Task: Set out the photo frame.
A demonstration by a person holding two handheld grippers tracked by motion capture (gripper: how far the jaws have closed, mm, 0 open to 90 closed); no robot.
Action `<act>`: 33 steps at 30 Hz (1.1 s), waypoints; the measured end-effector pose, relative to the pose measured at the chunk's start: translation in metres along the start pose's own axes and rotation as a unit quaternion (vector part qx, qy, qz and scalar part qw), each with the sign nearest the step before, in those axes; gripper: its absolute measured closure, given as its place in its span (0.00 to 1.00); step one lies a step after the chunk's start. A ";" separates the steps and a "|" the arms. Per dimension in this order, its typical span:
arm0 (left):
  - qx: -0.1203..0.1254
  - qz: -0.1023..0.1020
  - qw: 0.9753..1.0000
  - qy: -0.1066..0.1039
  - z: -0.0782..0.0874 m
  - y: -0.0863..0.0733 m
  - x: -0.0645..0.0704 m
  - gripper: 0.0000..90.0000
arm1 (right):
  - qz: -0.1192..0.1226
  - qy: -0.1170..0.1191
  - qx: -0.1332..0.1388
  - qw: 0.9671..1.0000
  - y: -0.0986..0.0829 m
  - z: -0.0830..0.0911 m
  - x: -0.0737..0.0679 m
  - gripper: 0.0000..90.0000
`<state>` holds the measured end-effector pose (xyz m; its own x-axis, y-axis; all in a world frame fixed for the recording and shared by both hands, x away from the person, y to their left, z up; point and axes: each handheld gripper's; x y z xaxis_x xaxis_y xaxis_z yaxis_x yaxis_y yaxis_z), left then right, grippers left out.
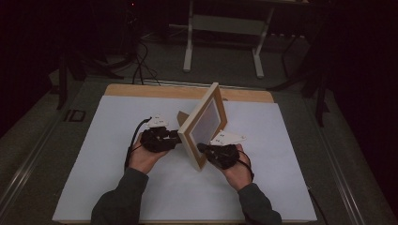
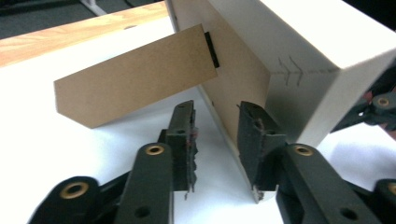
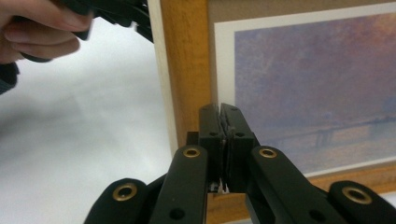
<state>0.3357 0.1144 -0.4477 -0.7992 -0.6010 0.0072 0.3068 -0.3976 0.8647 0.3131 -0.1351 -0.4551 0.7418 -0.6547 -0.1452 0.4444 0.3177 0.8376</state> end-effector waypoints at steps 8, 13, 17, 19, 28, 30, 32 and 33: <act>-0.001 0.008 1.000 0.009 0.014 -0.004 0.000 0.62 | 0.004 -0.008 -0.006 1.000 -0.005 0.002 0.005 0.92; -0.005 0.020 1.000 0.016 0.018 -0.009 -0.001 0.61 | -0.001 -0.013 -0.008 1.000 -0.008 0.004 0.008 0.88; -0.006 0.019 1.000 0.014 0.019 -0.011 0.001 0.61 | -0.004 -0.016 -0.010 1.000 -0.011 0.004 0.010 0.85; -0.007 0.012 1.000 0.017 0.019 -0.009 0.005 0.60 | -0.005 -0.017 -0.012 1.000 -0.012 0.005 0.012 0.85; -0.012 0.010 1.000 0.023 0.019 -0.009 0.011 0.53 | -0.013 -0.025 -0.011 1.000 -0.018 0.009 0.016 0.84; -0.011 0.008 1.000 0.024 0.020 -0.009 0.013 0.52 | -0.014 -0.029 -0.011 0.999 -0.020 0.010 0.018 0.82; -0.010 0.007 1.000 0.025 0.020 -0.008 0.014 0.50 | -0.016 -0.035 -0.012 0.999 -0.021 0.011 0.020 0.81; -0.012 0.005 1.000 0.029 0.021 -0.008 0.015 0.50 | -0.018 -0.035 -0.012 0.999 -0.022 0.011 0.021 0.80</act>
<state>0.3104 0.1227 -0.4441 -0.7654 -0.6434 -0.0139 0.3271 -0.4074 0.8527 0.3135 -0.1632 -0.4707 0.6887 -0.7121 -0.1363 0.4825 0.3099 0.8192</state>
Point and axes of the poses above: each handheld gripper's, and its own axes: z roughly backward along the jaws, y roughly out of its top, x roughly to its right, and after that the axes turned 11 degrees about -z, right-handed
